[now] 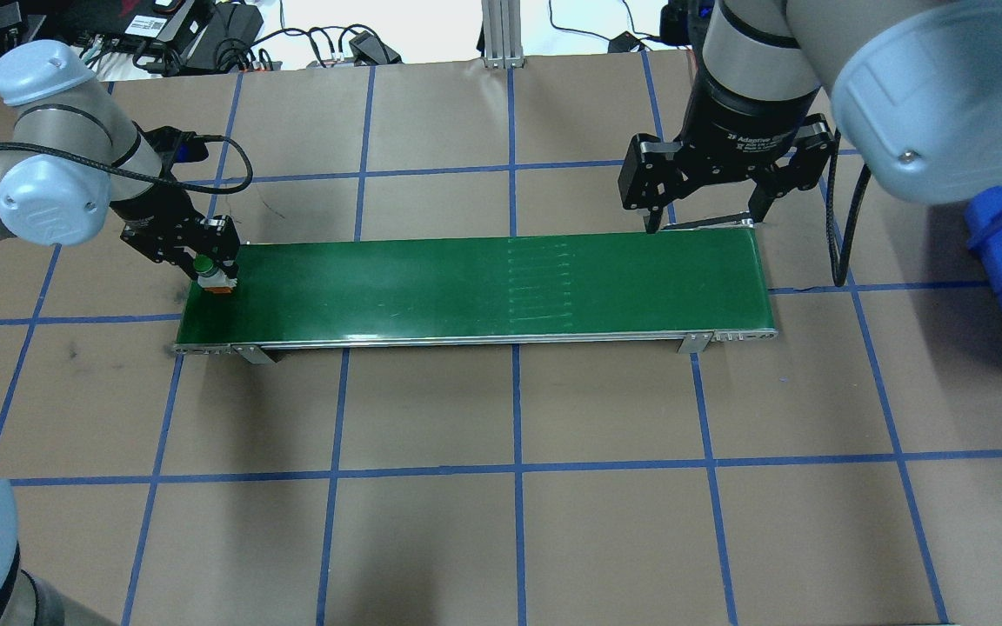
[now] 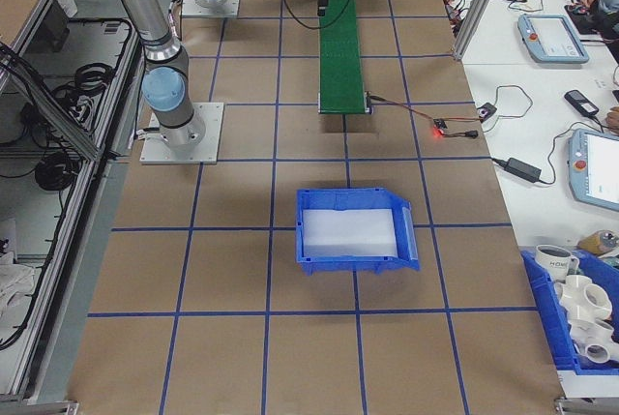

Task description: Move button from left to right

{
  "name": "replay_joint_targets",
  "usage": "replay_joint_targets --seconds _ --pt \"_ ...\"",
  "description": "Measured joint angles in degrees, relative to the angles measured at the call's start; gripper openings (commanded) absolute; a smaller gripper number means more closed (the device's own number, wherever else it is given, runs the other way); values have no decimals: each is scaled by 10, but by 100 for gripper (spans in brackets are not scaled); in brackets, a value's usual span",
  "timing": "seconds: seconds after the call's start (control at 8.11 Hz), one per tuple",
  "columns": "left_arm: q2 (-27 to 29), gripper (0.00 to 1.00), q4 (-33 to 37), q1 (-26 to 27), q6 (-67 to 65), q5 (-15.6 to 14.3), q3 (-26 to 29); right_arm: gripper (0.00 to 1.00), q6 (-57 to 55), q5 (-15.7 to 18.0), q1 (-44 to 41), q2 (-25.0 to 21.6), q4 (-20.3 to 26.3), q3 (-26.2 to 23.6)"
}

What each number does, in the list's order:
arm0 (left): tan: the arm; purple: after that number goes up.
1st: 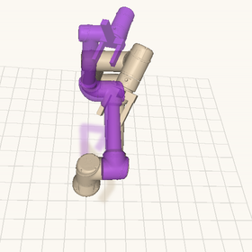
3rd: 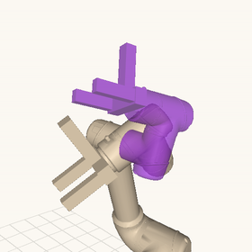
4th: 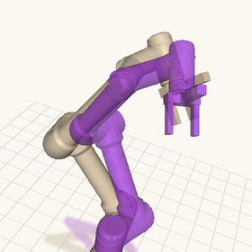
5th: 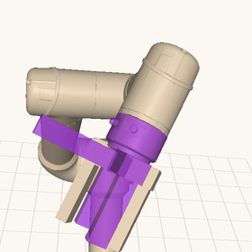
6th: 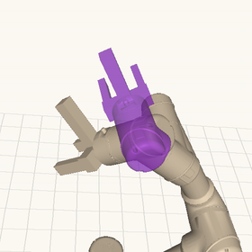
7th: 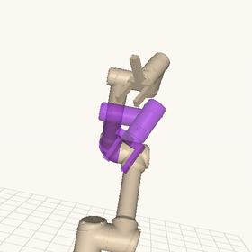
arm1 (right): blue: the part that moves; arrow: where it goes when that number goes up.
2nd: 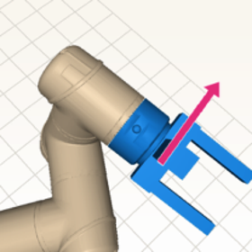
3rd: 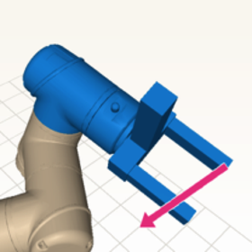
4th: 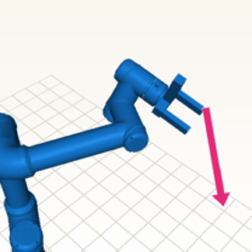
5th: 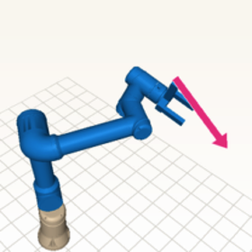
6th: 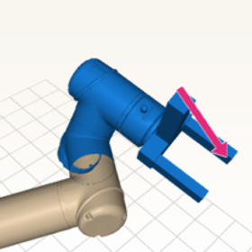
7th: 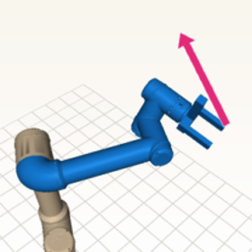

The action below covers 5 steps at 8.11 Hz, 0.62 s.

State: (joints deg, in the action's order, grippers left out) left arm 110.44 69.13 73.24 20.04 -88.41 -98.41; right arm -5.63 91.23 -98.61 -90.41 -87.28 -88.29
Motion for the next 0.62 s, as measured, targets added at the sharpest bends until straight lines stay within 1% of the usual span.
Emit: replay_joint_targets --seconds 0.25,0.37,0.62 --pt "-16 100 9 7 -39 2 1 100 0 0 0 0 0 0" --pt "-32 100 24 16 -59 2 3 100 0 1 0 0 1 0" --pt "-87 100 87 34 -111 1 7 100 4 1 0 1 0 0"
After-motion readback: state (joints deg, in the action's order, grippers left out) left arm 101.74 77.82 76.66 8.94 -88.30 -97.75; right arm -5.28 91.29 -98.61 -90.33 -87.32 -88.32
